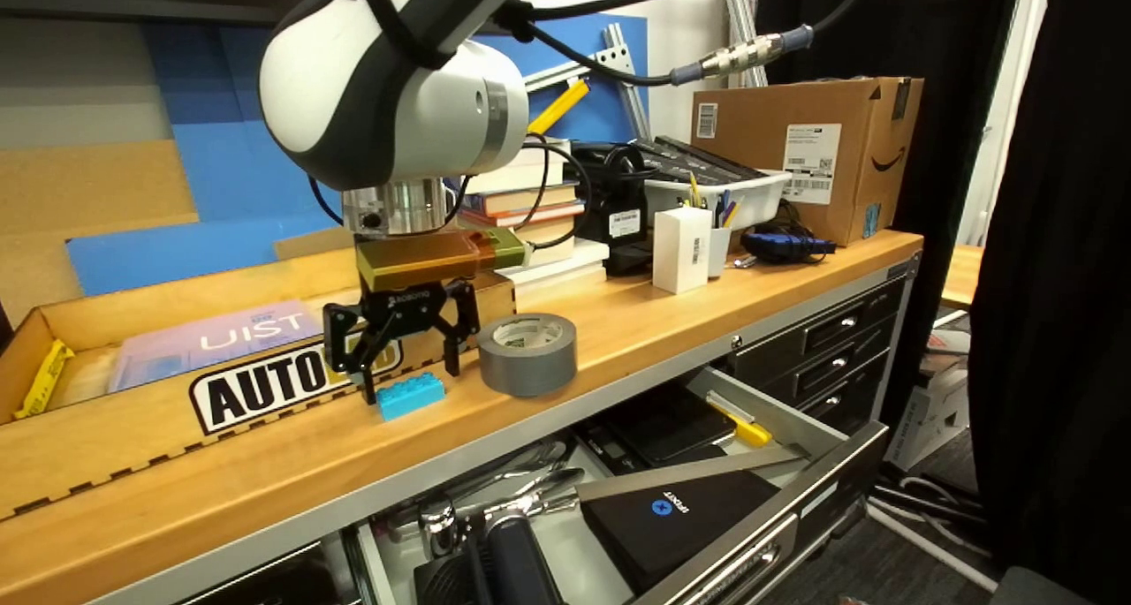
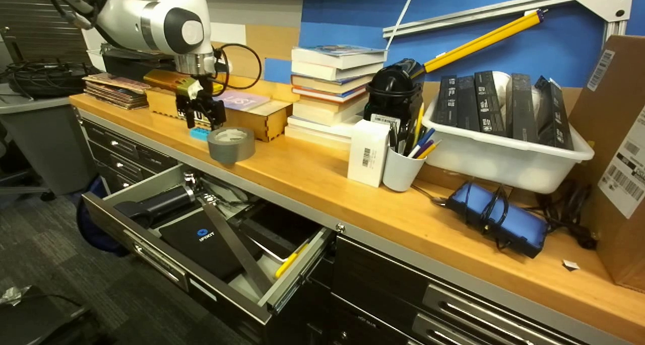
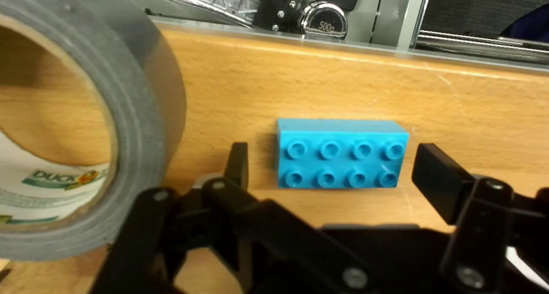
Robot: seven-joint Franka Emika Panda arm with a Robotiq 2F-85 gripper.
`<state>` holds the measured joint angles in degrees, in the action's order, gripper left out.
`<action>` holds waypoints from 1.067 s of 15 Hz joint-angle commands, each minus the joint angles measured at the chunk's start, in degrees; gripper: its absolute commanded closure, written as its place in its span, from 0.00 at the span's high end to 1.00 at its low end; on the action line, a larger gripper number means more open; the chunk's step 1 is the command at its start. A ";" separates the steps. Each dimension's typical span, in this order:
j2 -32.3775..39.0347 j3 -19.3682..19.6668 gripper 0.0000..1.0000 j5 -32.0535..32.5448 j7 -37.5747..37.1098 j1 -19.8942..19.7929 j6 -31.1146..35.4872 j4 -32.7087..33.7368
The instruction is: Pick up the blue object from the counter and put it in the open drawer and close it
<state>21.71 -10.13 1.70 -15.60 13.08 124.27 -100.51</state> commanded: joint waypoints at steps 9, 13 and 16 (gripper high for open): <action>-2.98 0.54 0.43 -2.43 2.44 -0.08 -4.76 -0.60; -8.52 -0.01 0.43 -3.73 5.02 -0.62 -10.14 -5.57; -12.28 0.17 0.43 -6.83 6.07 -1.44 -10.96 -11.10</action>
<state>15.00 -9.81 -1.91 -11.28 12.86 113.34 -104.88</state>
